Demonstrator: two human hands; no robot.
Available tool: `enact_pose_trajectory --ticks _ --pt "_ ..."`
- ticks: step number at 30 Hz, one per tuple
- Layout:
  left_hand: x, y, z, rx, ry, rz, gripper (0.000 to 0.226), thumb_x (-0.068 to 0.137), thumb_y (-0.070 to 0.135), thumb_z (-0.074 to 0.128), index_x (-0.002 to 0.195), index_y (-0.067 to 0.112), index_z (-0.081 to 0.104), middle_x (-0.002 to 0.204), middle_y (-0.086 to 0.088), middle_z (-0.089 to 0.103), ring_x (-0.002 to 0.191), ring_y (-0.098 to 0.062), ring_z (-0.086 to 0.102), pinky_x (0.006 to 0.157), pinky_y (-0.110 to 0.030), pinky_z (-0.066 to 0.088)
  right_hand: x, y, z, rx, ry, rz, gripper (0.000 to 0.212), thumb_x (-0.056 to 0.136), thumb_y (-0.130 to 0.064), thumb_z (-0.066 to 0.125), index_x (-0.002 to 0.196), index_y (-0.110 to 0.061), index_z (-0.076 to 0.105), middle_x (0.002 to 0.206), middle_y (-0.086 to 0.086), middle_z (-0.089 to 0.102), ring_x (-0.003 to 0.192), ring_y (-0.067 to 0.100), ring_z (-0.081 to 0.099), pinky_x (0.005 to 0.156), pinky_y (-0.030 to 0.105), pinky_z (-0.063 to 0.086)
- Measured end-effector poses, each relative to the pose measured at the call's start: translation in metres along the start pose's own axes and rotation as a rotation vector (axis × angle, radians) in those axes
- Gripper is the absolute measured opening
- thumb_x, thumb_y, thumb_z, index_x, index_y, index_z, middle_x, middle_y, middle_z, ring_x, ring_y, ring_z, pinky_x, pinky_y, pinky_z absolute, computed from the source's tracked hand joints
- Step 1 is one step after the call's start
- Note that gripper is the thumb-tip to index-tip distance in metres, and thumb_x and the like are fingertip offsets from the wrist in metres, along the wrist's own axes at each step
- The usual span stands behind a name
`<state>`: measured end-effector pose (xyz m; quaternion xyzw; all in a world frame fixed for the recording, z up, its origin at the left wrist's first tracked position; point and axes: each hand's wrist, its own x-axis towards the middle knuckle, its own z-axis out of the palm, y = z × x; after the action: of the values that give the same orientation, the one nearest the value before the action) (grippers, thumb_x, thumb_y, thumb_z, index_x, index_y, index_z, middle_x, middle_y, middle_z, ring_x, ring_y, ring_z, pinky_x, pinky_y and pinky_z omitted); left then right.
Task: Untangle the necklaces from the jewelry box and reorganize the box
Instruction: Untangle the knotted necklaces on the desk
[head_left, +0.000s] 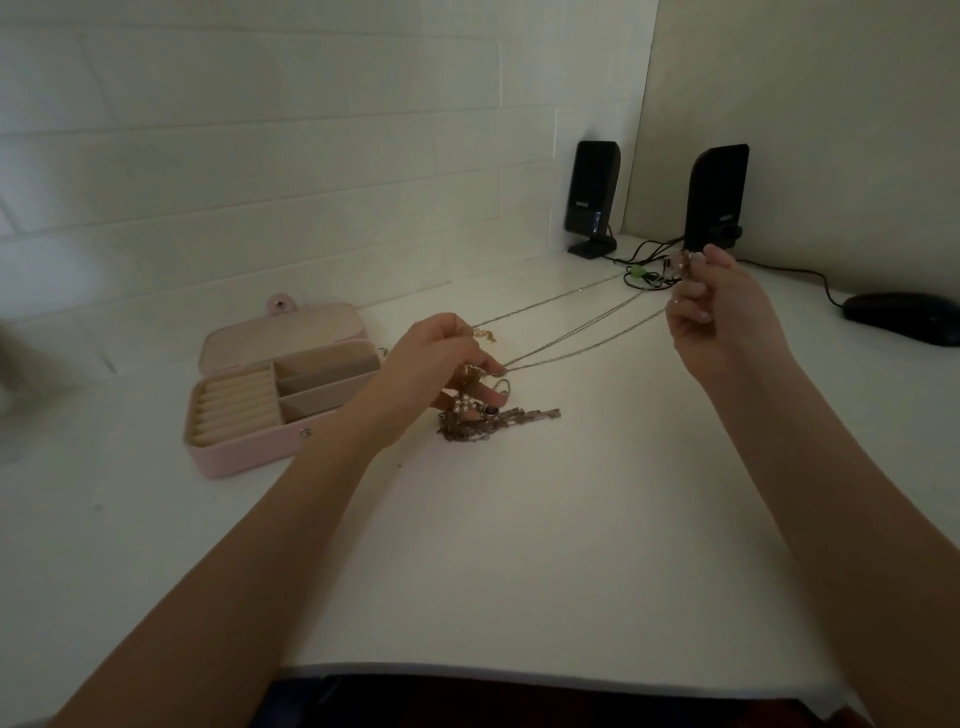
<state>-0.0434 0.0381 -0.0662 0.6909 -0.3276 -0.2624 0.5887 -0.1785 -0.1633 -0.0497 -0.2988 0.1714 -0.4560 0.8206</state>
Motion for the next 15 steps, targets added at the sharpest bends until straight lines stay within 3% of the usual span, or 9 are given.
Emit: enact_pose_trajectory --ticks 4,7,9,15 --pt "0.0032 -0.0106 0.0019 0.2 0.082 0.085 0.021 0.092 0.006 0.052 0.08 0.017 0.039 0.075 -0.006 0.073 0.054 -0.027 0.065 0.048 -0.027 0.041 -0.001 -0.0025 0.0003 -0.106 0.009 -0.049 0.017 0.098 -0.003 0.044 0.104 -0.019 0.047 0.072 0.002 0.059 0.04 0.003 0.035 0.034 0.012 0.023" --pt "0.0026 -0.011 0.0006 0.16 0.151 0.102 0.01 0.097 0.012 0.05 0.092 0.011 0.041 0.076 -0.015 0.071 0.039 -0.022 0.06 0.036 -0.019 0.037 -0.0028 -0.0028 -0.0005 -0.247 0.08 -0.087 0.018 0.097 -0.004 0.047 0.105 -0.021 0.048 0.079 0.001 0.061 0.043 0.005 0.03 0.035 0.015 0.02" --pt "0.0031 -0.0103 -0.0019 0.157 0.216 0.126 0.004 0.098 0.013 0.046 0.096 0.01 0.044 0.072 -0.012 0.07 0.042 -0.027 0.062 0.034 -0.02 0.037 -0.0029 -0.0032 -0.0021 -0.376 0.159 -0.148 0.017 0.095 -0.006 0.049 0.102 -0.021 0.048 0.081 0.001 0.063 0.043 0.006 0.028 0.035 0.016 0.02" --pt "0.0079 -0.0079 -0.0025 0.227 0.22 0.096 0.016 0.091 0.023 0.06 0.079 0.014 0.065 0.062 -0.004 0.068 0.041 -0.012 0.053 0.037 -0.018 0.033 0.0004 -0.0029 -0.0061 -0.605 0.267 -0.271 0.017 0.094 -0.009 0.053 0.105 -0.021 0.049 0.076 -0.001 0.059 0.044 0.005 0.033 0.035 0.014 0.023"
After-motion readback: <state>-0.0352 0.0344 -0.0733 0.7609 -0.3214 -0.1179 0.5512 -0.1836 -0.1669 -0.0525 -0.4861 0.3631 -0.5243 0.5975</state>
